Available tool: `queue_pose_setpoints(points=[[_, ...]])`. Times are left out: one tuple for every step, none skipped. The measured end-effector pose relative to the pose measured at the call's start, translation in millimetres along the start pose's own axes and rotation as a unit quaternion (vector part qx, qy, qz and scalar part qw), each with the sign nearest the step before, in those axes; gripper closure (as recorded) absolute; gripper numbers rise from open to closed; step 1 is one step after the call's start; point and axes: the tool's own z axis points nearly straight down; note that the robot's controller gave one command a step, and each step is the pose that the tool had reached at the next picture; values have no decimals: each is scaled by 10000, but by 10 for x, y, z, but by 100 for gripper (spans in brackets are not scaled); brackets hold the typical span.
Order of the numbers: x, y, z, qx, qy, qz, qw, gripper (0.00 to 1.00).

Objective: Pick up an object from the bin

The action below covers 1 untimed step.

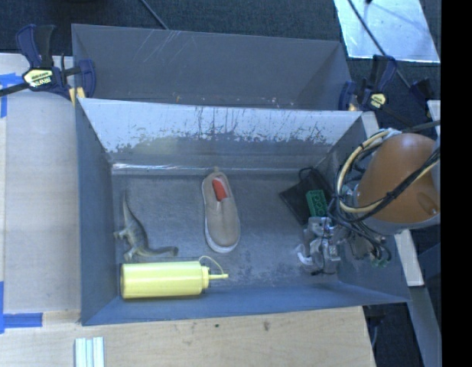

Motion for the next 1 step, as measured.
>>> queue_pose_setpoints(points=[[-1, 1, 0, -1, -1, 0, 10000, 100]])
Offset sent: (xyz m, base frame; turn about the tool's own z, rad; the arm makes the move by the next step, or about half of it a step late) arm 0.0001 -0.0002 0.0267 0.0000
